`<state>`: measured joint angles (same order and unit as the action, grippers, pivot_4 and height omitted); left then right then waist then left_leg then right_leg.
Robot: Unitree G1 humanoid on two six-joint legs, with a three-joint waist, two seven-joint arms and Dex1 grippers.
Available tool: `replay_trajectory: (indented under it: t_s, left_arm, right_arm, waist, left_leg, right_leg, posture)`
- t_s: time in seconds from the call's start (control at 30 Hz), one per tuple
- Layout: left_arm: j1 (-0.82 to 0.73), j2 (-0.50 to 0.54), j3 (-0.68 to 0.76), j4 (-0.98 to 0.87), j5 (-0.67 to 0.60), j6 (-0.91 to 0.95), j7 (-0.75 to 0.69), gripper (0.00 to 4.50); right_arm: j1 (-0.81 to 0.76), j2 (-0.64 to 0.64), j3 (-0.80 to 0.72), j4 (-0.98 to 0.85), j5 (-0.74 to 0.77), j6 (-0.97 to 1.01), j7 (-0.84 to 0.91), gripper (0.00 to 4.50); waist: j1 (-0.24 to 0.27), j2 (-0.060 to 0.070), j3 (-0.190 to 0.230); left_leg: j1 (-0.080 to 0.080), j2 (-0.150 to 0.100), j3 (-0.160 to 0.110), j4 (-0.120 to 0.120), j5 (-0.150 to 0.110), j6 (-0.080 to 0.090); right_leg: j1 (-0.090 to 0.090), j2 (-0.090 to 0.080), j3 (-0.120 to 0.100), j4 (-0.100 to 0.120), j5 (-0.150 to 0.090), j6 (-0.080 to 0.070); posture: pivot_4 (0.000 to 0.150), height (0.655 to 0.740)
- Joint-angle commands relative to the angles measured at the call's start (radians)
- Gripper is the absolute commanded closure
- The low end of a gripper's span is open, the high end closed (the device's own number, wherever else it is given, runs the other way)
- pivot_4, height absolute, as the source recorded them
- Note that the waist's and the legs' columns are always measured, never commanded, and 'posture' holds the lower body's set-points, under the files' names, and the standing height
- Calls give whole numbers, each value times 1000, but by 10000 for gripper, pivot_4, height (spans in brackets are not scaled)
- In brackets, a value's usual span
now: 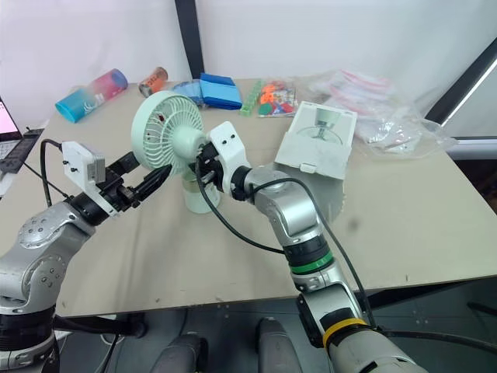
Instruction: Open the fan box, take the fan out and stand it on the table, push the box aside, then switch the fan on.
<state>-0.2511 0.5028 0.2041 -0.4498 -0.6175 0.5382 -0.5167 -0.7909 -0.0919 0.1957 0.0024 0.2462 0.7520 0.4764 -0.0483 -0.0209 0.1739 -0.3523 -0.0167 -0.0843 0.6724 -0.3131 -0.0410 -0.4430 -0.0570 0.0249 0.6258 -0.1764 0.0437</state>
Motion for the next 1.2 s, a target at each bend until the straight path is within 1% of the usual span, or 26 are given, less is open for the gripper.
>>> replay_trajectory:
  t_s: [0.03, 0.13, 0.23, 0.3, 0.47, 0.6, 0.73, 0.77, 0.83, 0.87, 0.9, 0.93, 0.97, 1.0, 1.03, 1.07, 1.2]
  left_arm:
    - [12, 46, 59, -47, -62, 18, -43, 140]
    - [31, 101, 131, -21, -103, 22, -88, 140]
    - [52, 161, 200, 24, -142, 32, -143, 140]
    - [53, 189, 231, 68, -129, 13, -158, 140]
    - [58, 234, 246, 144, -116, 9, -200, 140]
    - [63, 234, 233, 173, -124, 4, -246, 140]
    - [71, 231, 200, 176, -124, -11, -319, 10742]
    - [75, 232, 186, 172, -118, -16, -338, 15181]
    - [77, 230, 154, 176, -111, -24, -371, 21128]
    - [76, 230, 131, 178, -104, -29, -390, 25436]
    - [76, 232, 103, 182, -89, -41, -414, 28048]
    - [74, 231, 81, 188, -75, -53, -432, 33799]
    - [69, 228, 58, 198, -61, -64, -445, 34982]
    - [63, 224, 38, 207, -46, -78, -456, 38413]
    - [56, 220, 15, 215, -35, -84, -466, 43519]
    - [52, 214, -9, 221, -22, -95, -477, 44319]
    - [60, 219, -105, 224, 43, -134, -531, 44319]
  right_arm:
    - [-18, 4, -30, 6, -5, -31, -20, 40959]
    - [-19, 0, -42, 14, 1, -43, -16, 40959]
    - [-15, -13, -63, -1, 31, -68, 24, 40959]
    - [-4, -33, -83, -28, 65, -86, 74, 40959]
    - [38, -114, -102, -86, 124, -141, 214, 40959]
    - [84, -173, -120, -142, 201, -162, 334, 40959]
    - [155, -223, -131, -219, 276, -197, 451, 40959]
    - [177, -239, -128, -244, 290, -209, 483, 40959]
    - [214, -261, -123, -277, 310, -225, 528, 40959]
    - [226, -269, -118, -282, 313, -233, 540, 40959]
    - [237, -279, -112, -286, 313, -239, 553, 40959]
    - [244, -287, -107, -287, 312, -243, 565, 40959]
    - [251, -296, -99, -286, 305, -252, 579, 40959]
    - [256, -301, -94, -283, 298, -261, 589, 40959]
    - [260, -306, -88, -276, 292, -270, 597, 40959]
    - [264, -311, -81, -269, 284, -281, 604, 40959]
    - [279, -333, -54, -242, 261, -321, 642, 40959]
  waist:
    - [0, 0, 0]
    - [-1, 0, 0]
    - [0, 0, 0]
    - [0, 0, 0]
    - [0, 0, 1]
    - [0, 1, 1]
    - [-2, 1, 1]
    - [-2, 1, 1]
    - [1, 1, 1]
    - [1, 1, 1]
    - [1, 1, 1]
    - [1, 0, 1]
    - [1, 0, 1]
    - [1, 1, 1]
    - [2, 1, 1]
    - [2, 1, 1]
    - [0, 0, 1]
  left_leg:
    - [0, 0, 0, 0, 0, 0]
    - [0, 0, 0, 0, 0, 0]
    - [0, 0, 0, 0, 0, 0]
    - [0, 0, 0, 0, 0, 0]
    - [-1, 0, 0, 0, 0, 0]
    - [-1, 0, 0, -1, 0, 1]
    - [-1, 0, 0, -1, 0, 1]
    - [-1, 0, 0, -1, 0, 1]
    - [-1, 0, 0, -1, 0, 1]
    - [-1, 0, 0, -1, -1, 1]
    - [-1, 0, 0, -1, -1, 1]
    - [-1, 0, 0, 0, -1, 1]
    - [-1, 0, 0, 0, -1, 1]
    - [-1, 0, 0, 0, 0, 1]
    - [0, 0, 0, 0, 0, 1]
    - [0, 0, 0, 0, 0, 1]
    - [0, 0, 0, 0, -1, 1]
  right_leg:
    - [0, 0, 0, 0, 0, 0]
    - [0, 0, 0, 0, 0, 0]
    - [0, 0, 0, 0, 0, 0]
    - [0, 0, 0, 0, 0, 0]
    - [0, 0, 0, -1, -1, 0]
    - [0, 0, 0, -2, -1, 0]
    - [0, 0, 0, -2, -1, 0]
    - [0, 0, 0, -2, -1, 0]
    - [0, 0, 0, -2, -1, 1]
    - [0, 0, 0, -2, -1, 1]
    - [0, 0, 0, -2, -1, 1]
    - [1, 0, 0, -2, -1, 1]
    - [1, 0, 0, -2, -1, 1]
    - [1, 0, 0, -2, -1, 1]
    - [1, 0, 0, -2, -1, 1]
    - [1, 0, 0, -2, -1, 1]
    - [1, 1, 0, -2, -1, 1]
  posture:
    - [1500, 7400]
    - [1500, 7400]
    - [1500, 7400]
    - [1500, 7400]
    - [1500, 7400]
    - [1500, 7400]
    - [1500, 7400]
    - [1500, 7400]
    - [1500, 7400]
    - [1500, 7400]
    - [1500, 7400]
    - [1500, 7400]
    - [1500, 7400]
    - [1500, 7400]
    - [1500, 7400]
    - [1500, 7400]
    - [1500, 7400]
